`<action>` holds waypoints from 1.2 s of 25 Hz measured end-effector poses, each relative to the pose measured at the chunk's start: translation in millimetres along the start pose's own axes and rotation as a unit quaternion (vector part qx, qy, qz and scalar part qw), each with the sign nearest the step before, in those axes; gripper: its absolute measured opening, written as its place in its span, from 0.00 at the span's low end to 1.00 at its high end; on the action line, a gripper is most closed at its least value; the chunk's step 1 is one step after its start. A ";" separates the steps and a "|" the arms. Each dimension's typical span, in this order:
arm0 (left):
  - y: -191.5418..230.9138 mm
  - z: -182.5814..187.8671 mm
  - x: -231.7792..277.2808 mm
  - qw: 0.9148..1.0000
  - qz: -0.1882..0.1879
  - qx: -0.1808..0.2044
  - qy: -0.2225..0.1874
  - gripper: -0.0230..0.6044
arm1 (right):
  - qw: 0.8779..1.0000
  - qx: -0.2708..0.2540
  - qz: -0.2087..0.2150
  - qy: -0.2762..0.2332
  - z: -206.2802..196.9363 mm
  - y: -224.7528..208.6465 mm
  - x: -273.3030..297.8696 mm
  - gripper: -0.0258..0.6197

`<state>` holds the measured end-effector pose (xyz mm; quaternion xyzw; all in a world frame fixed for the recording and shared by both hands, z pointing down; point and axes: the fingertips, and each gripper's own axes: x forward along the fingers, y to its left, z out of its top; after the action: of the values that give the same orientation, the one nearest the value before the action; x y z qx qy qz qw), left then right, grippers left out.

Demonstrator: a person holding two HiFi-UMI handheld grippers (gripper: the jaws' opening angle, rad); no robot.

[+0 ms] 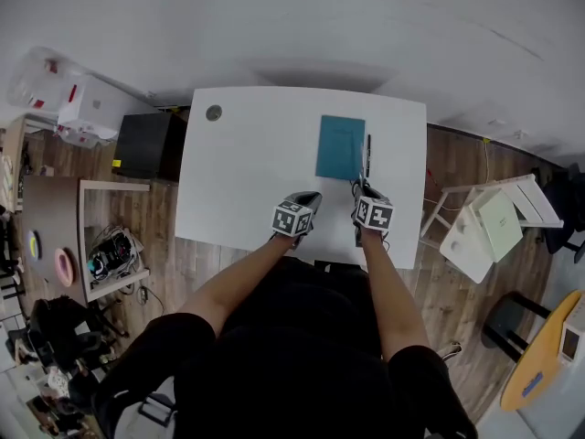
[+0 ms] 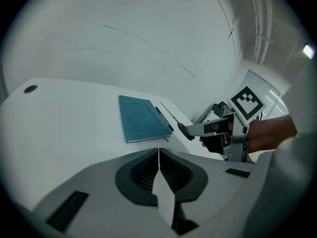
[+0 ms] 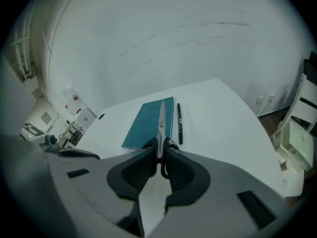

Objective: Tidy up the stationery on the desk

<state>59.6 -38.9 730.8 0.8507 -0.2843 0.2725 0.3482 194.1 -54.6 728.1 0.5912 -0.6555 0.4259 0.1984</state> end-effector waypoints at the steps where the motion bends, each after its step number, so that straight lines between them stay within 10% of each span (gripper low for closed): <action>1: -4.9 3.8 7.7 1.000 0.001 -0.002 -0.002 0.06 | 1.000 -0.009 -0.001 0.005 1.8 -6.5 -0.5 0.18; 30: -38.3 50.8 64.3 0.998 0.048 -0.003 -0.038 0.06 | 0.996 0.013 -0.076 0.042 28.9 -89.4 48.4 0.18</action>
<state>143.2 -72.9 725.6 0.8447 -0.3388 0.2559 0.3258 274.7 -101.3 777.8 0.6237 -0.5937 0.4427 0.2500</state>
